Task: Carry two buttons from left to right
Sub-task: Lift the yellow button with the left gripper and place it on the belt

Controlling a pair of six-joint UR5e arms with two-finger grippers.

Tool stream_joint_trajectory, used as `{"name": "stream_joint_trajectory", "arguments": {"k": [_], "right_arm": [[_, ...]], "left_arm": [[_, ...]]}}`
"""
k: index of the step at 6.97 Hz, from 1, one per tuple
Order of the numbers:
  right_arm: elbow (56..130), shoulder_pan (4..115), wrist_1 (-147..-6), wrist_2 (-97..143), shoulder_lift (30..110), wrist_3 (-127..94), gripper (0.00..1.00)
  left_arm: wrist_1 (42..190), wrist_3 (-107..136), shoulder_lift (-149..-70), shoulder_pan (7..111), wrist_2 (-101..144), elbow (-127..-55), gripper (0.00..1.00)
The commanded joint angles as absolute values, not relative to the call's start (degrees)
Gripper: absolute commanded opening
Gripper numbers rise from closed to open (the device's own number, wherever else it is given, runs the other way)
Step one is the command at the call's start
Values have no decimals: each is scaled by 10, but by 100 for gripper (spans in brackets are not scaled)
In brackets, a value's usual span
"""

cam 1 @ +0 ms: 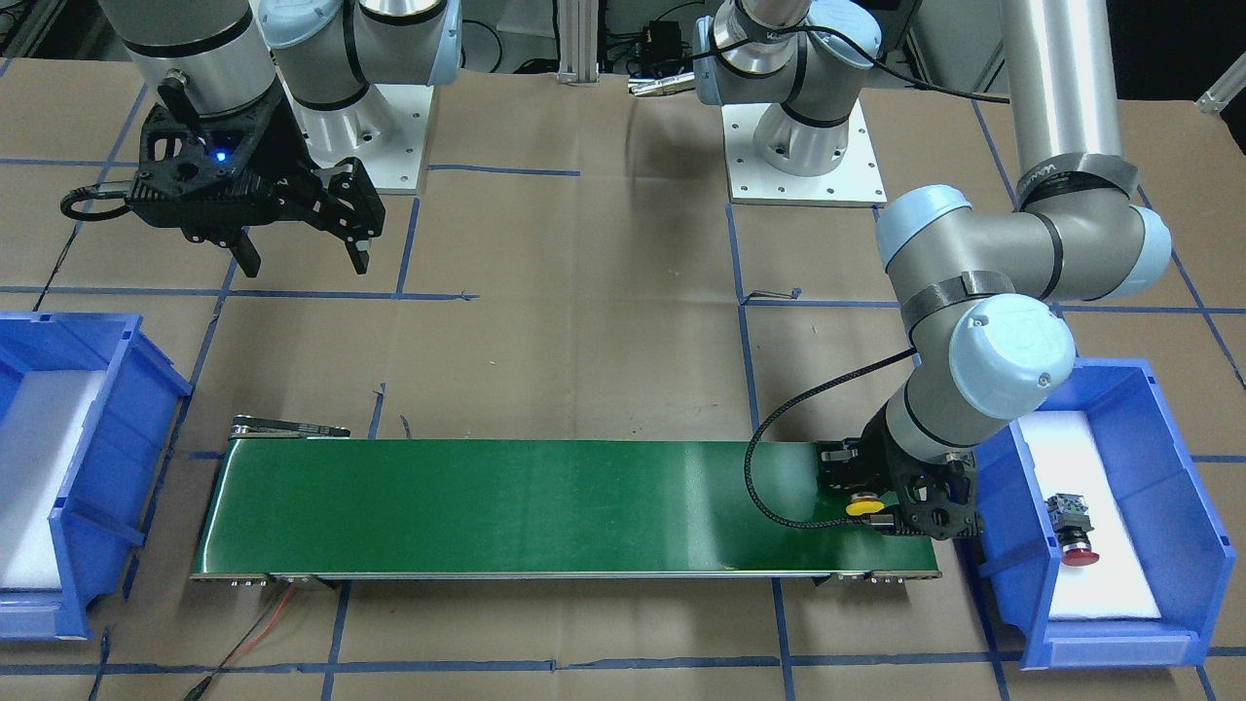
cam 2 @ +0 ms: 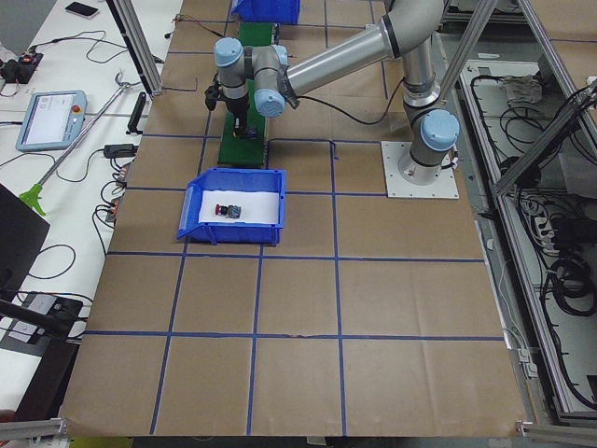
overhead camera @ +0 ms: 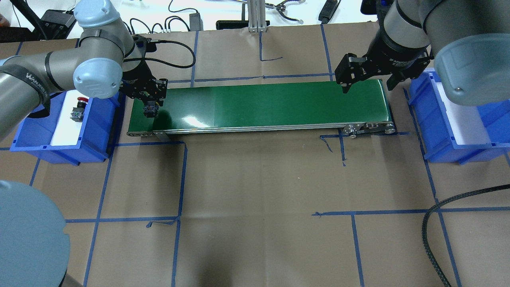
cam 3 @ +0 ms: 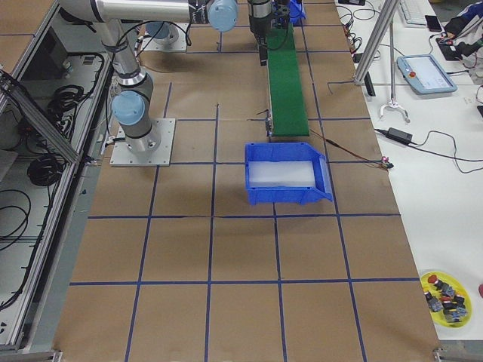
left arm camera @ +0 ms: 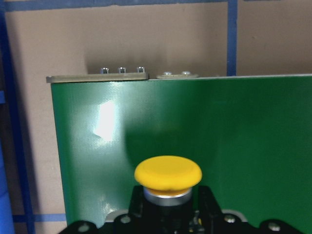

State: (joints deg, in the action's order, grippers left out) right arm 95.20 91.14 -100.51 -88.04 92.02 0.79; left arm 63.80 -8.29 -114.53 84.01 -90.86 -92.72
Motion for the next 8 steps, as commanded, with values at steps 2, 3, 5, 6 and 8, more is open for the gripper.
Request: {"name": "stream_joint_trajectory", "arguments": {"k": [2,3,5,6,8], "right_arm": [[953,911,-1005,-880,920,8,100],[953,911,-1005,-881,920,8,100],[953,911,-1005,-880,920,8,100],[953,911,-1005,-880,920,8,100],[953,911,-1005,-880,920,8,100]], "left_arm": [[630,-84,-1154,839,-907,-927,99],[631,-84,-1153,839,-910,-919,99],[645,-84,-1133,836,-910,-904,100],[677,-84,-1113,835,-910,-887,100],[783,-84,-1084,836,-908,-824,100]]}}
